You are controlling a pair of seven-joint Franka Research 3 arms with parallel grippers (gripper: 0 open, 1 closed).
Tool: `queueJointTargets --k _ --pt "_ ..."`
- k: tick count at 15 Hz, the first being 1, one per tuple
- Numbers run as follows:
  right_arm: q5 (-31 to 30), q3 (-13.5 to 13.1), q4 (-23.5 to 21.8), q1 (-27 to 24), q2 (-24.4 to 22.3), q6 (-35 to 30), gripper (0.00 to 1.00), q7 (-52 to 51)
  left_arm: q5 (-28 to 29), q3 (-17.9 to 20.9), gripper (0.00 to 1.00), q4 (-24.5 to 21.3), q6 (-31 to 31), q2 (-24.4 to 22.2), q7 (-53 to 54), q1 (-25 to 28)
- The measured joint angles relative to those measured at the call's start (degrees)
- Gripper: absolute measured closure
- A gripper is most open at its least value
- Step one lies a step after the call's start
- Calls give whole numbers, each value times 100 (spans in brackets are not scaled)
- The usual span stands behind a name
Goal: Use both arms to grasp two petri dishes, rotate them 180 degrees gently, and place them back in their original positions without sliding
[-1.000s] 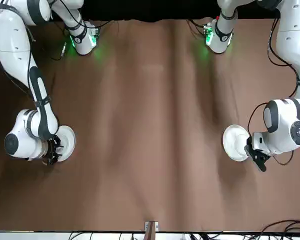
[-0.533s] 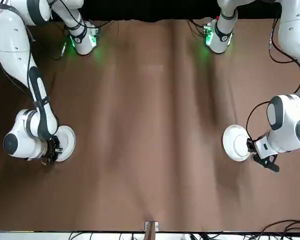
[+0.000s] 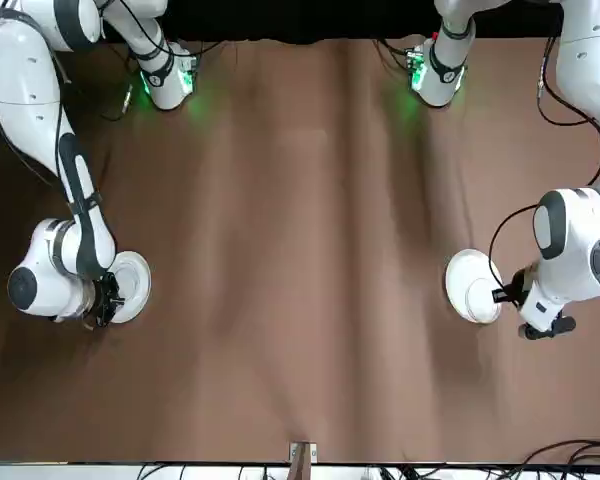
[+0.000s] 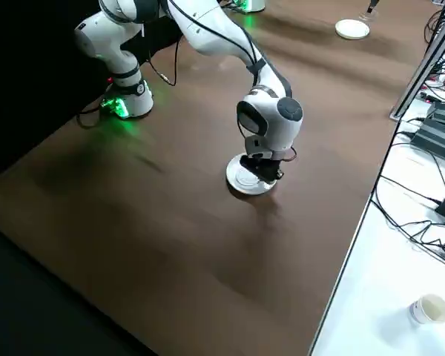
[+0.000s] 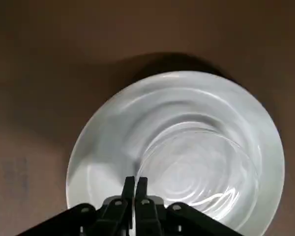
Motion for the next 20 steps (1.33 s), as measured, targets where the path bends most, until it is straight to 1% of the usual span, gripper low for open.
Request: queueJointTargets --k 3,5,8,10,13,14,17,20 --pt "-4 21 112 39 -36 -139 96 -632 -42 -75 96 -62 23 -11 -1689 -23" --pt "-4 45 203 62 -147 -363 96 -1211 -94 -112 96 -168 221 -17 -2869 -48" --pt "1 59 266 138 -481 -867 96 -2318 -113 -149 96 -318 590 -24 -4597 -57" --pt "9 68 273 157 -738 -1256 96 -3252 -113 -151 96 -446 815 -41 -5535 -56" --pt "12 79 272 162 -999 -1876 96 -4788 -115 -151 96 -903 1211 -183 -6196 -51" --pt "12 82 269 170 -1064 -2107 96 -5886 -116 -151 96 -1254 1347 -316 -6515 -36" --pt "12 79 268 164 -1106 -2190 96 -7027 -116 -151 96 -1849 1768 -504 -6775 -22" --pt "12 69 288 89 -1136 -2186 96 -7822 -116 -150 96 -2333 2174 -573 -6867 -9"
